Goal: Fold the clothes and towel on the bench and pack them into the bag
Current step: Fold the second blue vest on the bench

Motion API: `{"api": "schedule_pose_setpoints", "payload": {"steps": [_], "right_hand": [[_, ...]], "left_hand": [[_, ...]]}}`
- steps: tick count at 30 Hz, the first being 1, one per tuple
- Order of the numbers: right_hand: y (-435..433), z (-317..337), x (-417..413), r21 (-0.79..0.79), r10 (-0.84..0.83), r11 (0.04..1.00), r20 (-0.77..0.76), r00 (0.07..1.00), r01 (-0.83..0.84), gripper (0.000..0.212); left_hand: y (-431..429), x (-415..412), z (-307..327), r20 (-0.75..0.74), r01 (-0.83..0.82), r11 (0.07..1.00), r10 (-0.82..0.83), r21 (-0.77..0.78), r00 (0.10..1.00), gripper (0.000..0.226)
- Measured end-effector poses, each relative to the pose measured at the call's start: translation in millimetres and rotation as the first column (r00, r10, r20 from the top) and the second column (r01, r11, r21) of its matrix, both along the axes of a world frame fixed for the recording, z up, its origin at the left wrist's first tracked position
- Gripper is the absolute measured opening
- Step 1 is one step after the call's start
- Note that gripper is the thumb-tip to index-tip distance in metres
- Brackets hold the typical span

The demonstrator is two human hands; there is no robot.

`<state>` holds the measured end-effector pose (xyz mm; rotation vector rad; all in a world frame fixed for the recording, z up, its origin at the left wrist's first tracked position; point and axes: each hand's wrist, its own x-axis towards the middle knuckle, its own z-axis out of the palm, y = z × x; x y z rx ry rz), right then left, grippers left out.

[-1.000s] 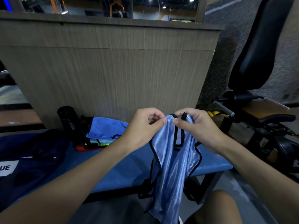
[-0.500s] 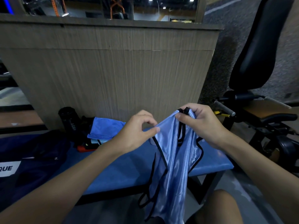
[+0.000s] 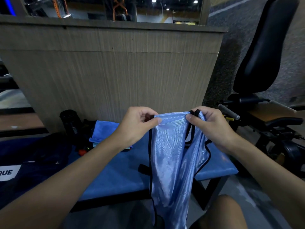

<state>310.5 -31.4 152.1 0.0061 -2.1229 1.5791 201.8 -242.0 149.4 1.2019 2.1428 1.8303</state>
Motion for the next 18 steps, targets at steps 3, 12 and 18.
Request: {"api": "schedule_pose_setpoints", "payload": {"steps": [3, 12, 18], "right_hand": [[1.5, 1.3, 1.9, 0.015, 0.008, 1.0, 0.005, 1.0, -0.008, 0.014], [2.4, 0.4, 0.0, 0.134, -0.047, 0.99, -0.001, 0.999, 0.047, 0.013], [0.0, 3.3, 1.2, 0.176, -0.02, 0.984, 0.011, 1.0, 0.017, 0.013]], "left_hand": [[-0.4, -1.2, 1.9, 0.01, -0.016, 0.999, 0.015, 0.033, 1.0, 0.019], [1.0, -0.2, 4.2, 0.06, 0.0, 1.0, -0.002, 0.026, 0.998, 0.017], [1.6, -3.8, 5.0, 0.026, 0.009, 0.992, -0.005, -0.128, 1.0, 0.02]]}}
